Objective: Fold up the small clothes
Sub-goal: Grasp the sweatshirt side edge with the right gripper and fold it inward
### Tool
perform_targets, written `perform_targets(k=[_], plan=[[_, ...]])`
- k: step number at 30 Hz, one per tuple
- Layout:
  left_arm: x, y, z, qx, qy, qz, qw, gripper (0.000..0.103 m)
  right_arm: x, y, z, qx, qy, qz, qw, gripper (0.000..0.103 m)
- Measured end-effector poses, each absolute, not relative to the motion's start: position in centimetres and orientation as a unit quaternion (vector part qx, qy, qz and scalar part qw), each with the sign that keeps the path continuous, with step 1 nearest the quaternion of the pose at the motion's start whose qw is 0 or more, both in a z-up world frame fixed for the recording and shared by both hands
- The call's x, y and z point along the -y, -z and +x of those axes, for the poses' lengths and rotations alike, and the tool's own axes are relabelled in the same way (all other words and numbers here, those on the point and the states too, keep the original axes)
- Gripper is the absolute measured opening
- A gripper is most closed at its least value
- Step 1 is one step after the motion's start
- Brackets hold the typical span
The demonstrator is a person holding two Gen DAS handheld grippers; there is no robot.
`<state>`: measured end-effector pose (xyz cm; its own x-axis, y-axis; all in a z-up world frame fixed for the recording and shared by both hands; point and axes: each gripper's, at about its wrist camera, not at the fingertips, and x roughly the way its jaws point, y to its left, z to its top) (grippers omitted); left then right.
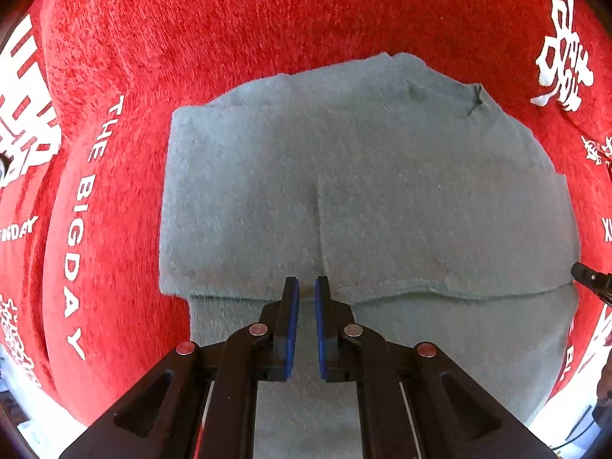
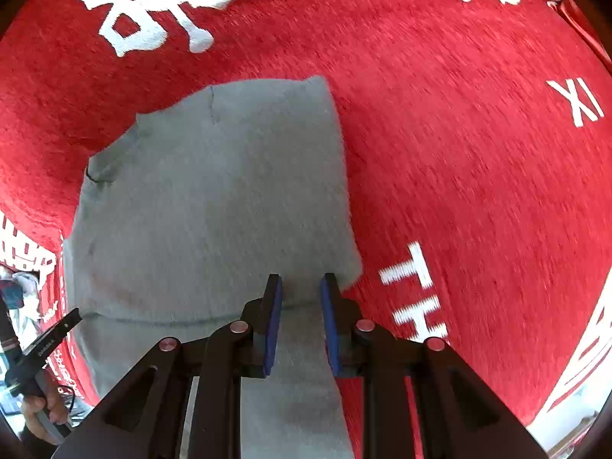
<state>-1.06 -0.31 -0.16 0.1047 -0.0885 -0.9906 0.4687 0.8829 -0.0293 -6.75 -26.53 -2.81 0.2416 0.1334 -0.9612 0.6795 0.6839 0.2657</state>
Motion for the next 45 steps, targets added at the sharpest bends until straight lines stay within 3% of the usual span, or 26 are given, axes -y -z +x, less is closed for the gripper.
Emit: perform_targets(k=[8, 13, 19, 23, 31, 42, 43, 44, 45], plan=[[0.6, -0.4, -1.9, -0.647, 0.186, 0.146, 0.724, 0.009, 26.2, 1.8, -9.2, -0.588, 0.193, 0.362, 0.697, 0.024], [1.4, -0.9, -2.1, -0.652, 0.182, 0.151, 0.72, 0.009, 24.5, 1.8, -8.6, -0.59, 0.183, 0.359, 0.7, 0.041], [2.3, -0.9, -2.6, -0.658, 0.185, 0.16, 0.713, 0.01, 23.5, 1.6, -7.2, -0.589, 0.171, 0.356, 0.705, 0.042], [2.6, -1.1, -3.1, -0.658, 0.187, 0.159, 0.712, 0.01, 22.8, 1.5, -6.1, -0.591, 0.164, 0.35, 0.708, 0.05], [3.2, -1.5, -4.4, -0.653, 0.201, 0.177, 0.708, 0.01, 21.9, 1.5, -5.1, -0.593, 0.153, 0.343, 0.713, 0.05], [2.9, -1.3, -4.6, -0.647, 0.207, 0.179, 0.712, 0.011, 20.8, 0.7, -4.7, -0.589, 0.145, 0.335, 0.721, 0.058], [2.9, -1.3, -4.7, -0.647, 0.207, 0.18, 0.711, 0.045, 20.7, 0.8, -4.6, -0.589, 0.144, 0.334, 0.721, 0.06], [2.9, -1.3, -4.7, -0.648, 0.205, 0.178, 0.712, 0.103, 20.6, 0.7, -4.6, -0.589, 0.142, 0.333, 0.722, 0.063], [2.8, -1.6, -4.8, -0.64, 0.197, 0.177, 0.721, 0.1, 20.6, 0.7, -4.5, -0.589, 0.141, 0.332, 0.723, 0.063]])
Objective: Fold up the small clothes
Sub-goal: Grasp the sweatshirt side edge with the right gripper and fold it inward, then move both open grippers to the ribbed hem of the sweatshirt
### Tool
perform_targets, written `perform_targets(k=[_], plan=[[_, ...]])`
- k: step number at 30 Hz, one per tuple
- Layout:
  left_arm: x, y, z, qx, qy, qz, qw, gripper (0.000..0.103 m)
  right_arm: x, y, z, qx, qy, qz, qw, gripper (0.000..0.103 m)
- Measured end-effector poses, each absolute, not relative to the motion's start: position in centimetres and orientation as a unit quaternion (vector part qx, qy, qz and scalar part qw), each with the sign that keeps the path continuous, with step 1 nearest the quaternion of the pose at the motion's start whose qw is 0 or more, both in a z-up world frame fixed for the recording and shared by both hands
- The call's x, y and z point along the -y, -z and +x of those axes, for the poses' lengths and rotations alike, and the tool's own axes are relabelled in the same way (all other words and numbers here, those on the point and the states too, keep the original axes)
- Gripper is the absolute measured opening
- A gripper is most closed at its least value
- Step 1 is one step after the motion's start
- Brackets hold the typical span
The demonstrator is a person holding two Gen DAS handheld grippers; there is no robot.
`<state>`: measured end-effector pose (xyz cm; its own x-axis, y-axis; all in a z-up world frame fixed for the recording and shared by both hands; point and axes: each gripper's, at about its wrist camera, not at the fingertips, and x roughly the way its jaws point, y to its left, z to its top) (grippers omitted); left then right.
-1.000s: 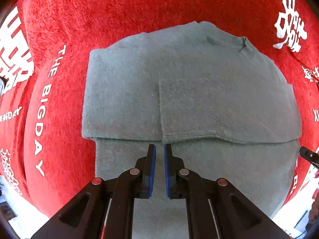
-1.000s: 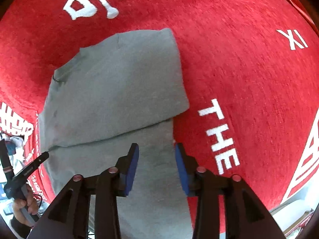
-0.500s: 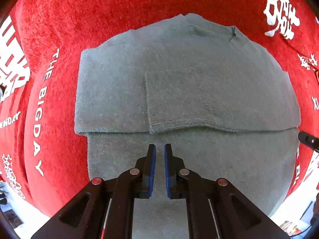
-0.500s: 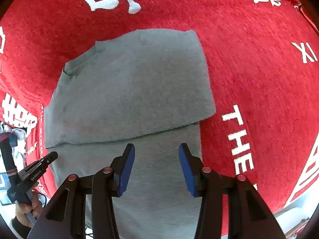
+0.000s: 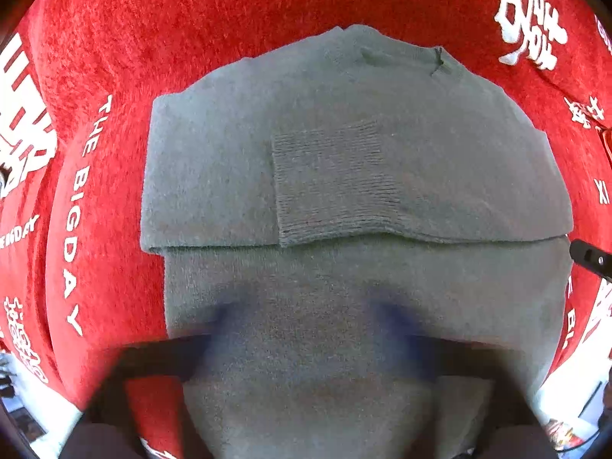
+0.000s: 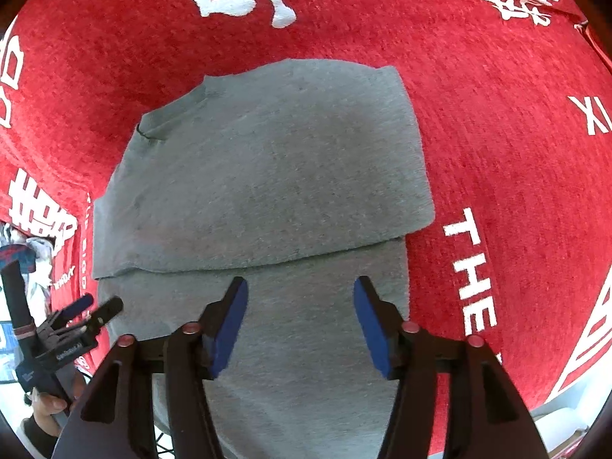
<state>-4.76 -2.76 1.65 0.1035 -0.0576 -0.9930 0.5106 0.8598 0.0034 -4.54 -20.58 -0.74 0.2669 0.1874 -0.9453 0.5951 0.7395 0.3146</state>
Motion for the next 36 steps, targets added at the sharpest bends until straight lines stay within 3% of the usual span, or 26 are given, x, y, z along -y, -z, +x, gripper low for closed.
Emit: perform_targets(k=[8, 11, 16, 36], plan=[[3.4, -2.5, -5.0, -0.624, 0.191, 0.184, 0.735, 0.102, 20.1, 0.5, -4.6, -0.586, 0.136, 0.335, 0.725, 0.063], [3.5, -2.6, -4.5, -0.625, 0.167, 0.185, 0.739, 0.102, 19.9, 0.2, -4.7, -0.58, 0.13, 0.337, 0.73, 0.079], [3.8, -1.9, -3.9, -0.637, 0.153, 0.19, 0.732, 0.102, 19.7, -0.3, -5.0, -0.571, 0.12, 0.342, 0.736, 0.086], [5.8, -2.7, -6.0, -0.632, 0.161, 0.188, 0.734, 0.102, 22.8, 0.9, -6.4, -0.579, 0.054, 0.387, 0.716, 0.088]])
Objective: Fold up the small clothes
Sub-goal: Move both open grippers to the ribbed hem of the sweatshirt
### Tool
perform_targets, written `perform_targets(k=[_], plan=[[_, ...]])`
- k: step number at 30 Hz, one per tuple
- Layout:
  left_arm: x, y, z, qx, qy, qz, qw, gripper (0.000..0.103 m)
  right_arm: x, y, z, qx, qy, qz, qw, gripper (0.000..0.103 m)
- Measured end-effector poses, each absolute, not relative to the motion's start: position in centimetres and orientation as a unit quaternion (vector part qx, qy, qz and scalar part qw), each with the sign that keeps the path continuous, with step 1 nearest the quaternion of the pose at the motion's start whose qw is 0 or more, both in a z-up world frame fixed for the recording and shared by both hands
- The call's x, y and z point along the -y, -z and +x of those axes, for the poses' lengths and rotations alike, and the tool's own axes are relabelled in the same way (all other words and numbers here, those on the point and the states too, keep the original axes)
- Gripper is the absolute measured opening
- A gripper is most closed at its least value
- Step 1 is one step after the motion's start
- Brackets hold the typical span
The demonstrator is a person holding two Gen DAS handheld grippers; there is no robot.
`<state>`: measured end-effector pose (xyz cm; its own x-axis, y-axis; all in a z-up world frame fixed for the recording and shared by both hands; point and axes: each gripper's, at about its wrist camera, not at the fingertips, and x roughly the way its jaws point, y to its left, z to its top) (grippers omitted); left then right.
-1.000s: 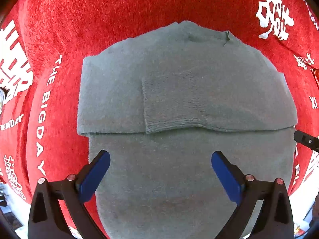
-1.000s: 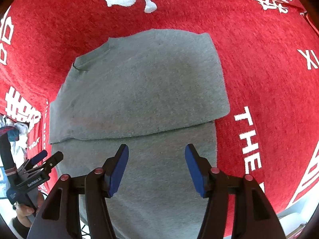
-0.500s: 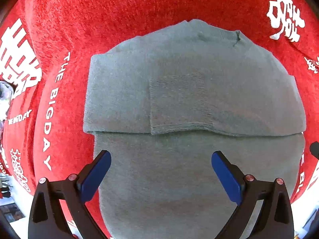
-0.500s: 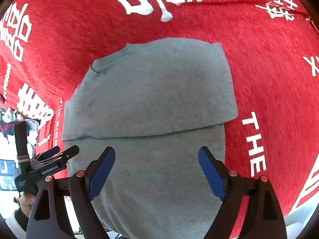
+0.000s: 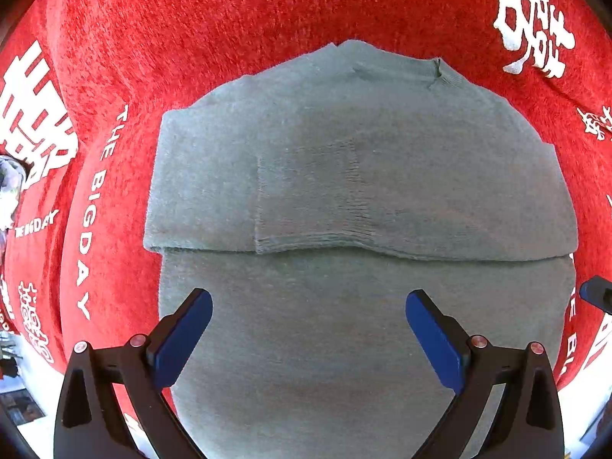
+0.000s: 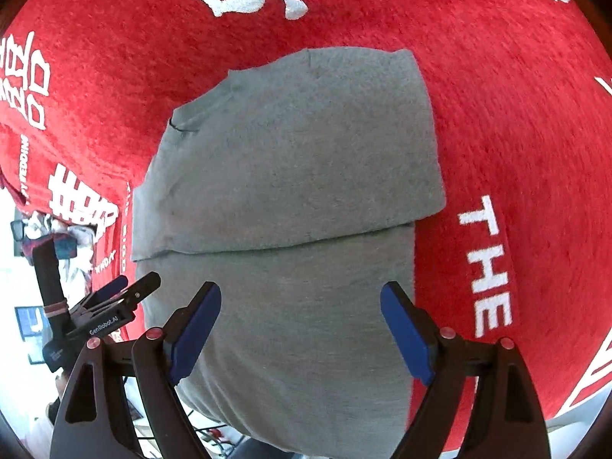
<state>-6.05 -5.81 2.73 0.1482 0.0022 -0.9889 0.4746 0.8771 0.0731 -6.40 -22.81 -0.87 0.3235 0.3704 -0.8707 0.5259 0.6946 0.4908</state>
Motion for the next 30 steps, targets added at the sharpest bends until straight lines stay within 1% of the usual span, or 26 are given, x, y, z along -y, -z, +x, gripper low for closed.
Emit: perform_targets(k=[7, 13, 21, 27, 30], plan=[[6.0, -3.1, -7.4, -0.64, 0.138, 0.166, 0.737, 0.102, 23.9, 1.7, -6.2, -0.602, 0.032, 0.377, 0.703, 0.088], [4.0, -3.2, -9.1, -0.649, 0.123, 0.155, 0.735, 0.102, 23.1, 2.1, -7.0, -0.611, 0.02, 0.382, 0.693, 0.088], [-3.7, -3.2, -11.1, -0.661, 0.108, 0.151, 0.727, 0.102, 19.7, 2.9, -10.4, -0.618, 0.003, 0.39, 0.683, 0.088], [-10.5, -1.4, -14.4, -0.681, 0.103, 0.154, 0.709, 0.102, 15.4, 4.2, -15.9, -0.638, -0.008, 0.395, 0.661, 0.088], [-13.6, 0.2, -17.0, -0.699, 0.113, 0.137, 0.693, 0.102, 13.3, 5.5, -19.3, -0.654, 0.003, 0.397, 0.644, 0.088]])
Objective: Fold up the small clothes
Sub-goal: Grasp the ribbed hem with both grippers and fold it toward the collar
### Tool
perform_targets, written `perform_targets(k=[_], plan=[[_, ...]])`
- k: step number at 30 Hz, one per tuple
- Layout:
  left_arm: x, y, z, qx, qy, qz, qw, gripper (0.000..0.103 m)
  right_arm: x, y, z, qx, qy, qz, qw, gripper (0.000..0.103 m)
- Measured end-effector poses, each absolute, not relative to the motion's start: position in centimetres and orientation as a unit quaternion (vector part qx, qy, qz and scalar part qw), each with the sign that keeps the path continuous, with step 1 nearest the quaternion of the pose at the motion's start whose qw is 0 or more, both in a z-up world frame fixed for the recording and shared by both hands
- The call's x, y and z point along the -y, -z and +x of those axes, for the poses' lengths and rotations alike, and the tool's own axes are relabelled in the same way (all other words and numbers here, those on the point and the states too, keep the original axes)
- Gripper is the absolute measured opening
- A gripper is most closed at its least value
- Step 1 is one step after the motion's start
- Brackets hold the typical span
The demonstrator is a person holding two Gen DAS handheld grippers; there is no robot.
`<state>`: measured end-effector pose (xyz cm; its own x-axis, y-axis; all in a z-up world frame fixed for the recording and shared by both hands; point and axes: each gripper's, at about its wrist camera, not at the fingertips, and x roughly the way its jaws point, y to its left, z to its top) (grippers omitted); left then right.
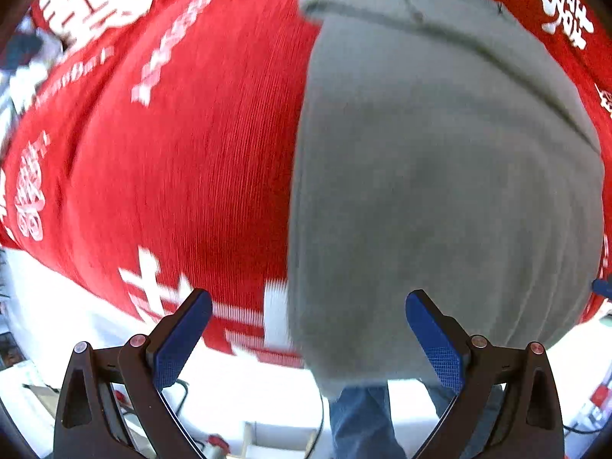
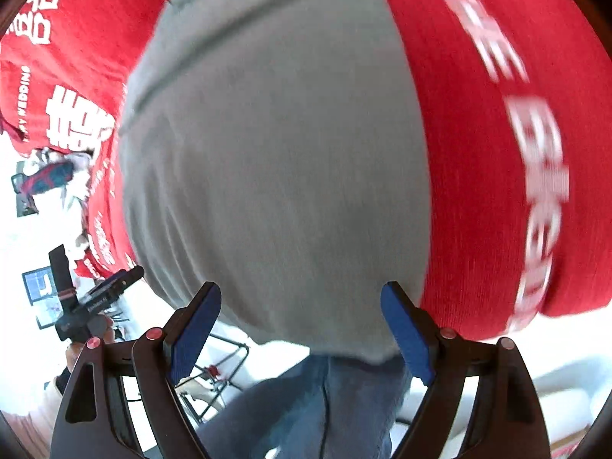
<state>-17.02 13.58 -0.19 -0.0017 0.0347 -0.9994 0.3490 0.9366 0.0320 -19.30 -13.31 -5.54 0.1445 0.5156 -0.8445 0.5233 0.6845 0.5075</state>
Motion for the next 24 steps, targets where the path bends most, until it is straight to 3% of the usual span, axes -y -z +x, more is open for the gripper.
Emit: perform_targets(k=[12, 13, 15, 16, 17, 18, 20, 24], plan=[[-14.7, 5.6, -23.1, -0.728, 0.154, 0.11, 0.658, 0.102, 9.7, 12.9, -25.1, -0.667, 0.046, 0.437, 0.602, 0.088], [-14.7, 5.6, -23.3, -0.727, 0.157, 0.109, 0.659, 0.1, 9.6, 12.8, -25.5, -0.662, 0.044, 0.44, 0.605, 0.083], [-14.8, 5.3, -23.7, -0.726, 0.169, 0.101, 0.659, 0.088, 9.4, 12.6, -25.8, -0.658, 0.045, 0.446, 0.605, 0.046], [-14.6, 4.9, -23.9, -0.726, 0.175, 0.098, 0.658, 0.078, 9.4, 12.5, -25.9, -0.655, 0.047, 0.451, 0.604, 0.035], [-14.5, 4.6, -24.1, -0.725, 0.183, 0.097, 0.657, 0.063, 9.4, 12.4, -26.2, -0.644, 0.042, 0.463, 0.607, 0.012], [-14.4, 4.4, -24.2, -0.725, 0.192, 0.096, 0.654, 0.053, 9.4, 12.1, -26.3, -0.636, 0.039, 0.475, 0.607, 0.012], [-14.2, 3.9, -24.3, -0.729, 0.218, 0.087, 0.643, 0.009, 9.2, 11.3, -26.1, -0.626, 0.03, 0.481, 0.613, 0.012], [-14.1, 2.0, -23.9, -0.73, 0.264, 0.053, 0.628, 0.009, 9.1, 8.3, -25.3, -0.595, -0.015, 0.51, 0.621, 0.012]])
